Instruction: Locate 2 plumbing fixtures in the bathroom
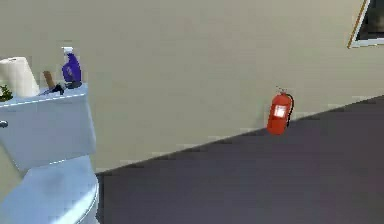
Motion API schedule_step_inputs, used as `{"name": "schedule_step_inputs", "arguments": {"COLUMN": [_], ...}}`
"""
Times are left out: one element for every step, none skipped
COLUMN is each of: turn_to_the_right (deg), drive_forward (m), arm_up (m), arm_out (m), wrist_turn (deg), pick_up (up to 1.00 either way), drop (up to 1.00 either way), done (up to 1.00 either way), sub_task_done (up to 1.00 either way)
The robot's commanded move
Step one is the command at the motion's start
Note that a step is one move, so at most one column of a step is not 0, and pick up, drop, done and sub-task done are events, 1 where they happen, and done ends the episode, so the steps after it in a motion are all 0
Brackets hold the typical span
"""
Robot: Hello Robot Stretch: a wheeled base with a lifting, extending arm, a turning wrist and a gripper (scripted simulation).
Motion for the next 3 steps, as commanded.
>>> {"name": "schedule_step_inputs", "arguments": {"turn_to_the_right": [36.0, 0.0, 12.0], "drive_forward": [0.0, 1.0, 0.0], "arm_up": [0.0, 0.0, 0.0], "arm_out": [0.0, 0.0, 0.0], "wrist_turn": [0.0, 0.0, 0.0], "pick_up": [0.0, 0.0, 0.0], "drop": [0.0, 0.0, 0.0], "done": [0.0, 0.0, 0.0], "sub_task_done": [0.0, 0.0, 0.0]}}
